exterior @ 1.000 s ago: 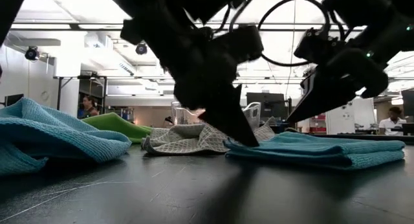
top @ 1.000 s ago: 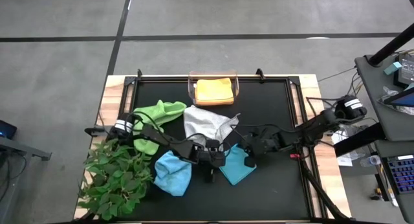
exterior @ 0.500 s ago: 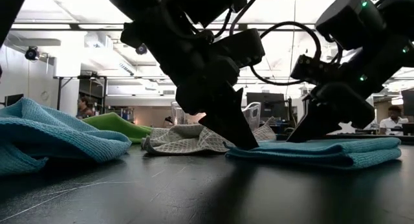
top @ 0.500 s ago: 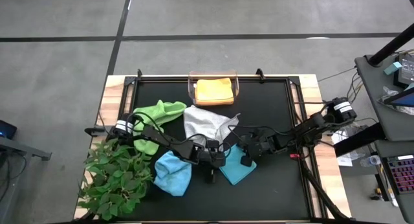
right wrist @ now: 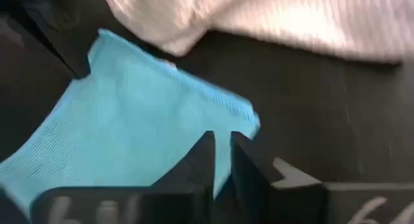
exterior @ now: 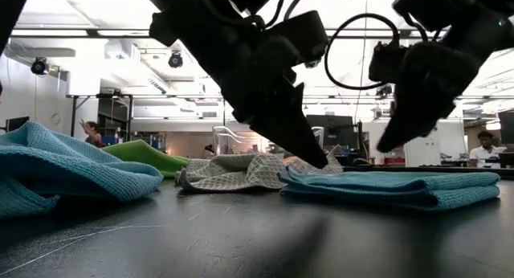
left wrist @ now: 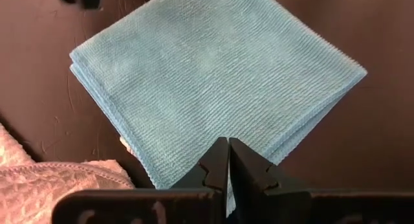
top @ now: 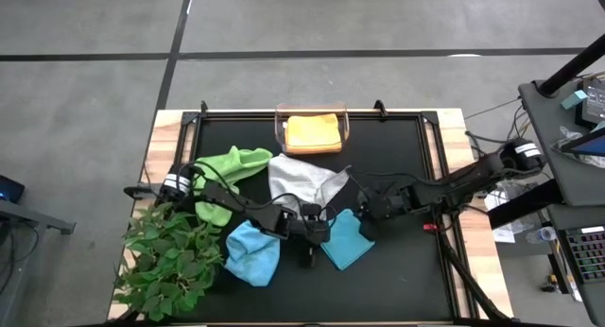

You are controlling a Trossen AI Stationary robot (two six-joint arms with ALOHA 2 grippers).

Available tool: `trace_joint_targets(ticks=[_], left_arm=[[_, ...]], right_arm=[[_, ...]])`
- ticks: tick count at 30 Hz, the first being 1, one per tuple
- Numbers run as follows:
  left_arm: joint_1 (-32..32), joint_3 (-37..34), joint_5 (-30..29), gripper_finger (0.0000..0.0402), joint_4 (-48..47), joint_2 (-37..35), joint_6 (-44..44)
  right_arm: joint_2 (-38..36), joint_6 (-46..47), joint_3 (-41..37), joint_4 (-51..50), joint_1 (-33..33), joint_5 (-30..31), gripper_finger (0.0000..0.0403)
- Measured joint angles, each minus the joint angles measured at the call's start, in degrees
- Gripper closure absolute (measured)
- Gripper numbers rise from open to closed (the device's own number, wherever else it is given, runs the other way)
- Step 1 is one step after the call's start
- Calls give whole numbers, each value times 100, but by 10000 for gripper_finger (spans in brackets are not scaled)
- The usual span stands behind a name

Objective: Fold microfiber towels
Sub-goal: Put the right blue microfiber cloth into the transparent bin

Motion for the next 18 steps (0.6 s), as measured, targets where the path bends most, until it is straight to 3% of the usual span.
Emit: trace_joint_targets(ticks=[8,18], left_arm=[[-82,-24,16,402,348,37,-20],[-138,-190,17,402,753,150,-17]], right_arm=[[-92,687,71,-683,-344,-1516,241],[150,673,25,-677,-783,-2127,122]])
